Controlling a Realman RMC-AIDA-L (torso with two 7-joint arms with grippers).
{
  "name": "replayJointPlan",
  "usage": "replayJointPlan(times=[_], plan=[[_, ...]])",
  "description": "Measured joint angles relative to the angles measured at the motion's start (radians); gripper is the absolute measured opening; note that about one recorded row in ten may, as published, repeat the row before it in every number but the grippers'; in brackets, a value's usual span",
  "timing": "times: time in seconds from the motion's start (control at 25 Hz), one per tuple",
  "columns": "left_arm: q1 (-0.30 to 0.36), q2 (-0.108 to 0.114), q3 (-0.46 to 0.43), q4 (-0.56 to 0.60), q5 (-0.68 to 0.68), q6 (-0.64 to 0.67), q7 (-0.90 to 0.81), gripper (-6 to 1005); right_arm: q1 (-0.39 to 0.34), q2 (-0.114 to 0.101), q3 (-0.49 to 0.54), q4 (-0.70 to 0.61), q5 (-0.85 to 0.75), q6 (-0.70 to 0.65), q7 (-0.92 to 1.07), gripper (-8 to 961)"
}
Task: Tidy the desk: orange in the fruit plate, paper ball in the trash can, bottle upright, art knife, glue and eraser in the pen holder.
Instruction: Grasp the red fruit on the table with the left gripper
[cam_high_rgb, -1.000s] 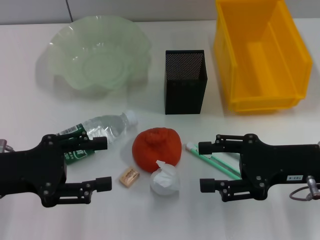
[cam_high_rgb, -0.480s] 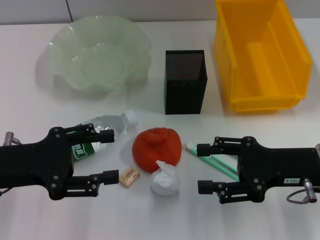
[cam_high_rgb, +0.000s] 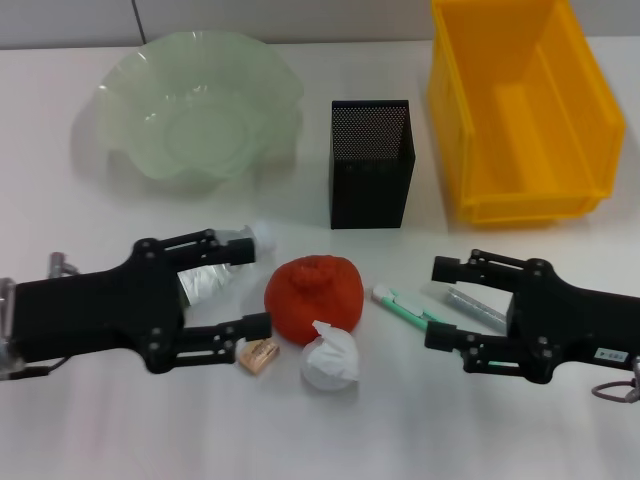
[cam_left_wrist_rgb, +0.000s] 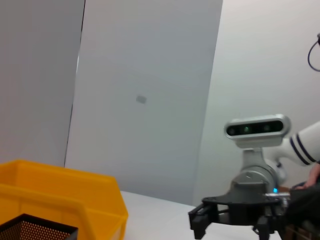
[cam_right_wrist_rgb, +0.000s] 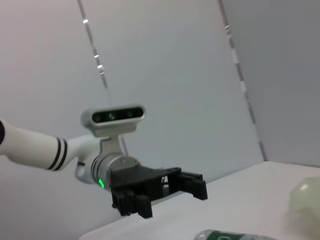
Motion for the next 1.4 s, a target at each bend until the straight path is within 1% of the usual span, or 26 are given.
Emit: replayJointPlan(times=[0.04, 0.08, 0.12, 0.2, 0.24, 0.28, 0.4, 0.44, 0.52, 0.6, 0.64, 0.68, 0.88, 1.04, 1.28, 1.4], plan=[[-0.040, -0.001, -0.001, -0.098, -0.004, -0.048, 0.061, 711, -0.015, -0.001, 0.019, 0.003, 0.000, 0.000, -0.007, 775], [-0.040, -0.001, -0.001, -0.098, -0.004, -0.048, 0.061, 709, -0.015, -0.001, 0.019, 0.003, 0.000, 0.000, -0.007, 775], [-0.054, -0.001, -0.002, -0.134, -0.006, -0.073, 0.086, 707, -0.030, 0.000, 0.037, 0.003, -0.001, 0.001, -0.012, 775], [-0.073, -0.002, 0.000, -0.176, -0.010, -0.119, 0.120, 702, -0.036, 0.000, 0.042, 0.003, -0.001, 0.001, -0.013, 774], [-0.091, -0.003, 0.006, -0.209, -0.011, -0.170, 0.146, 700, -0.052, -0.001, 0.047, 0.004, -0.002, 0.001, -0.013, 774], [-0.091, -0.003, 0.006, -0.209, -0.011, -0.170, 0.146, 697, -0.052, -0.001, 0.047, 0.004, -0.002, 0.001, -0.013, 774], [-0.111, -0.006, 0.005, -0.259, -0.015, -0.239, 0.184, 690, -0.069, -0.001, 0.061, 0.008, -0.007, 0.001, -0.016, 774], [-0.124, -0.008, 0.004, -0.296, -0.023, -0.288, 0.219, 688, -0.076, -0.001, 0.073, 0.020, -0.010, 0.001, -0.023, 774], [-0.131, -0.008, 0.004, -0.313, -0.024, -0.307, 0.233, 683, -0.077, -0.001, 0.077, 0.028, -0.011, 0.001, -0.027, 774], [-0.147, -0.008, 0.004, -0.354, -0.026, -0.342, 0.262, 679, -0.077, -0.001, 0.081, 0.039, -0.011, 0.001, -0.033, 774], [-0.162, -0.009, 0.005, -0.395, -0.026, -0.371, 0.293, 677, -0.077, -0.001, 0.082, 0.042, -0.011, 0.002, -0.035, 774], [-0.162, -0.009, 0.005, -0.395, -0.026, -0.371, 0.293, 674, -0.077, -0.001, 0.082, 0.042, -0.011, 0.002, -0.035, 774], [-0.194, -0.010, 0.005, -0.466, -0.026, -0.435, 0.332, 663, -0.071, -0.001, 0.078, 0.043, -0.012, 0.002, -0.036, 774], [-0.206, -0.010, 0.001, -0.517, -0.060, -0.479, 0.373, 653, -0.067, 0.000, 0.078, 0.043, -0.012, 0.002, -0.036, 774], [-0.212, -0.010, 0.004, -0.554, -0.087, -0.503, 0.424, 639, -0.064, 0.001, 0.078, 0.050, -0.012, 0.002, -0.037, 773], [-0.212, -0.010, 0.007, -0.555, -0.087, -0.504, 0.425, 633, -0.063, 0.001, 0.082, 0.052, -0.012, 0.002, -0.037, 773]])
